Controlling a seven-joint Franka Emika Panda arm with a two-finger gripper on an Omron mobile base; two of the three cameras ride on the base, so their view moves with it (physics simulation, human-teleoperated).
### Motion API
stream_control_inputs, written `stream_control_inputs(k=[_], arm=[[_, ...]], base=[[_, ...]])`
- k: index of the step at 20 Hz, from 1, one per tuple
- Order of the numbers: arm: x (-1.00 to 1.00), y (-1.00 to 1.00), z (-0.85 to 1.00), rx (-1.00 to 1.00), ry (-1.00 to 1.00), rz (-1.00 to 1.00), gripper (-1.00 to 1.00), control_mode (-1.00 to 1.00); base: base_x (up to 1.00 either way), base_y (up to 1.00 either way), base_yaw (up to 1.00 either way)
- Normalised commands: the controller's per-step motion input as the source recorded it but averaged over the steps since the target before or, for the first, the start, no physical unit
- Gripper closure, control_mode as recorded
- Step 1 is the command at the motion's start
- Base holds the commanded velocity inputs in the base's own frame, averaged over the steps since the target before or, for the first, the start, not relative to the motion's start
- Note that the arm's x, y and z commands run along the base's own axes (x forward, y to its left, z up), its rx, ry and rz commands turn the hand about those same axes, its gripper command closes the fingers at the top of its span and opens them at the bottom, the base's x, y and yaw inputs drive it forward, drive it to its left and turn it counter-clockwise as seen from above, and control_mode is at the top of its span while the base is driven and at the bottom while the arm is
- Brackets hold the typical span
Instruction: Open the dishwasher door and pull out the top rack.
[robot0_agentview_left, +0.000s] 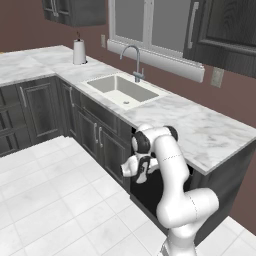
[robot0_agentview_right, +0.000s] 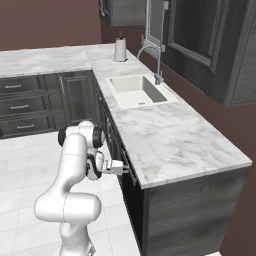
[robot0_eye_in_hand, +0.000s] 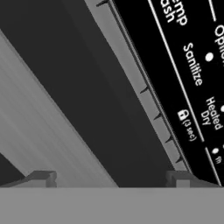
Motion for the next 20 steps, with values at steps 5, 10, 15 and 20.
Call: stream_control_inputs(k=[5,10,15,20], arm=[[0.08,-0.23,0.0,0.0,0.0,0.06,-1.0,-1.0],[0.1,-0.25,-0.1,0.0,0.02,0.07,-1.0,-1.0],[0.17,-0.28,-0.2,0.0,0.13,0.07,-1.0,-1.0],[0.27,-0.22,-0.16,0.0,0.24,0.03,-1.0,-1.0]], base=[[0.0,0.0,0.0],[0.0,0.0,0.0],[0.0,0.0,0.0],[0.0,0.0,0.0]])
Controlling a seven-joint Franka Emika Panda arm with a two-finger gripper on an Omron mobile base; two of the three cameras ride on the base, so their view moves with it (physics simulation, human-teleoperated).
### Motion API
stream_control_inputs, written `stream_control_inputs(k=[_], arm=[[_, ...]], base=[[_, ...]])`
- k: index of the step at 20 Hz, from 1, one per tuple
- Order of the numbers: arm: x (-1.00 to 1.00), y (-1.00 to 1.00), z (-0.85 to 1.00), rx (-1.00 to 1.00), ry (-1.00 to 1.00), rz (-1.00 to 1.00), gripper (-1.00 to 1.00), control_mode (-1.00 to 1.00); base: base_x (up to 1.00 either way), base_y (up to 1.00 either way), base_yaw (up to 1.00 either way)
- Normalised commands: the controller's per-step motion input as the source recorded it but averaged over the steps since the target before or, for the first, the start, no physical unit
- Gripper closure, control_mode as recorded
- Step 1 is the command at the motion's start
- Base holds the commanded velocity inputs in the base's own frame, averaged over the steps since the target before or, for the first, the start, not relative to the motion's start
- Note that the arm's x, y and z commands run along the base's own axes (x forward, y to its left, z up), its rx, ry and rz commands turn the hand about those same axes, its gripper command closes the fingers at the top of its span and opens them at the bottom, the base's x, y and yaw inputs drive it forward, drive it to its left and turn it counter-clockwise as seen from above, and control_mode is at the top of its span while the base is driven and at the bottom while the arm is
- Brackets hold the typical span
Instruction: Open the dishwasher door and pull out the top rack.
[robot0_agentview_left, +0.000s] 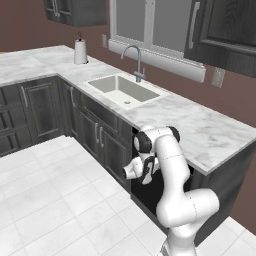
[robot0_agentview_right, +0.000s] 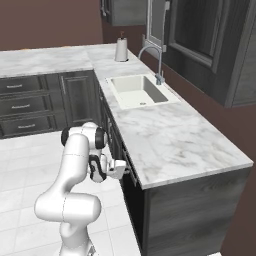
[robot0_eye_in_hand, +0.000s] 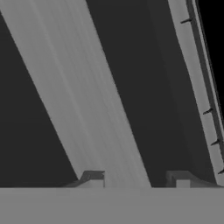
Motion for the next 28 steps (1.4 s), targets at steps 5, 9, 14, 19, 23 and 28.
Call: stream_control_inputs(k=[5,9,14,19,23,28], arm=[[0.22,-0.21,-0.21,0.0,0.21,0.01,-1.0,-1.0],[0.21,-0.32,-0.35,0.0,0.13,0.01,-1.0,-1.0],[0.29,-0.4,-0.33,0.0,0.02,0.0,-1.0,-1.0],[0.22,-0.49,-0.25,0.0,0.0,0.0,1.0,-1.0],[0.02,-0.29,-0.21,0.03,0.0,0.01,1.0,-1.0],[-0.01,-0.04,-0.28,0.09,0.0,0.02,1.0,-1.0]], base=[[0.0,0.0,0.0],[0.0,0.0,0.0],[0.0,0.0,0.0],[0.0,0.0,0.0],[0.0,0.0,0.0],[0.0,0.0,0.0]])
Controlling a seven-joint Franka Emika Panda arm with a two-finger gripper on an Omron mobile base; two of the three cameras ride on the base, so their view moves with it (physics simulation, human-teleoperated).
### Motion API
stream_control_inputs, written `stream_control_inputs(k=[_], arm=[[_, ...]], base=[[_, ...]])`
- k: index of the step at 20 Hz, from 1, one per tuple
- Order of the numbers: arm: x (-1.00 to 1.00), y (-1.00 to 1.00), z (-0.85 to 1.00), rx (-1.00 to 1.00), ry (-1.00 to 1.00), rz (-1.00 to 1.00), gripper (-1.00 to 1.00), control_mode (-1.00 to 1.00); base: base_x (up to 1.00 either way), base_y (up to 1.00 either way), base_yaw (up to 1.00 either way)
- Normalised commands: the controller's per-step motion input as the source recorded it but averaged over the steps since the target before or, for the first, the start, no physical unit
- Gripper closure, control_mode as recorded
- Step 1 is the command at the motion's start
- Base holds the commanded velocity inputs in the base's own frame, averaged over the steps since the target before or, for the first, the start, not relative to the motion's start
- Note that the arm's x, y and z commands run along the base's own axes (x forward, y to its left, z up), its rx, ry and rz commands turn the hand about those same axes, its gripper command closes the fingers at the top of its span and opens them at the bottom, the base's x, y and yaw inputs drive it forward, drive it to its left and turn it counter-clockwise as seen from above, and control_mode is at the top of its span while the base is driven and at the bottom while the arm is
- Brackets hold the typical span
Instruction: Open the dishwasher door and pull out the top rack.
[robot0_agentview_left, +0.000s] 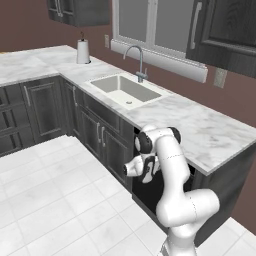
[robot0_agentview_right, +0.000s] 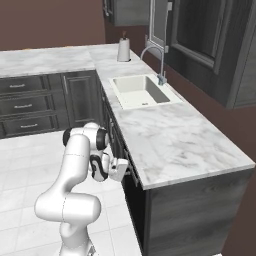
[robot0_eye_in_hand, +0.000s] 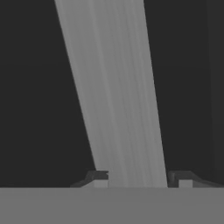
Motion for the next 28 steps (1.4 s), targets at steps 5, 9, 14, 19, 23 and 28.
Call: stream_control_inputs(k=[5,9,14,19,23,28], arm=[[-0.12,0.07,-0.4,0.13,0.06,0.02,1.0,-1.0],[-0.27,0.25,-0.47,0.12,0.06,0.01,1.0,-1.0],[-0.38,0.39,-0.58,0.1,0.06,0.01,1.0,-1.0],[-0.42,0.5,-0.68,0.1,0.08,0.0,1.0,-1.0],[-0.48,0.59,-0.81,0.09,0.08,0.0,1.0,-1.0],[-0.54,0.65,-0.91,0.06,0.06,0.0,1.0,-1.0]], base=[[0.0,0.0,0.0],[0.0,0.0,0.0],[0.0,0.0,0.0],[0.0,0.0,0.0],[0.0,0.0,0.0],[0.0,0.0,0.0]])
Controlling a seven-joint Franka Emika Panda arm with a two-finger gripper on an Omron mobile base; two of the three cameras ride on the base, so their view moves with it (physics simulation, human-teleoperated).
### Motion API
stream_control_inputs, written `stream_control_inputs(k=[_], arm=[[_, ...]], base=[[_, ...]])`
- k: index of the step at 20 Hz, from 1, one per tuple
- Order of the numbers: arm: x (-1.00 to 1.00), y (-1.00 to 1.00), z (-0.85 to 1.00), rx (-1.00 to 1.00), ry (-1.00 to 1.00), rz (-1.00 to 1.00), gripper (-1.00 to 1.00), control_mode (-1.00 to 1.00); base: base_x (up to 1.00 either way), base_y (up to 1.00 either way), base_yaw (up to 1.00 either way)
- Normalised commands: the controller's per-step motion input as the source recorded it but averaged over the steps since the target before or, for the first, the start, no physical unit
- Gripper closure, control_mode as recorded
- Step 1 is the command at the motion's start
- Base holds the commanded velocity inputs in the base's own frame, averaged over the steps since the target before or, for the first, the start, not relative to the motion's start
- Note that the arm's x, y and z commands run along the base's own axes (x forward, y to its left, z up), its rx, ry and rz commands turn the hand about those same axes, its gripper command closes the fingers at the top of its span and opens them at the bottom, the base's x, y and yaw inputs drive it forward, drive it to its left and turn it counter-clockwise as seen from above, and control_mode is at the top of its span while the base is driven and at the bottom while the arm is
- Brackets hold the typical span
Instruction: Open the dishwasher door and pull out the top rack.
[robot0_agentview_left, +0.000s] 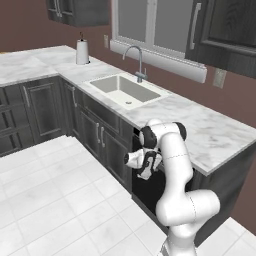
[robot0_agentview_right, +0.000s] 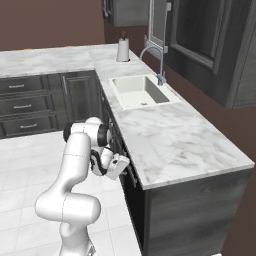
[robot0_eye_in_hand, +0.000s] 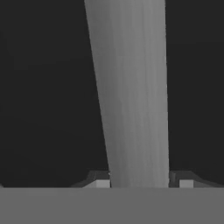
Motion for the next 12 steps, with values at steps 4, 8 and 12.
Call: stream_control_inputs(k=[4,8,12], arm=[[-0.62,0.79,-1.0,0.04,0.04,0.0,1.0,-1.0],[-0.67,0.83,-1.0,0.02,0.02,0.0,1.0,-1.0],[-0.63,0.79,-1.0,0.02,0.02,0.0,1.0,-1.0]], base=[[0.0,0.0,0.0],[0.0,0.0,0.0],[0.0,0.0,0.0]])
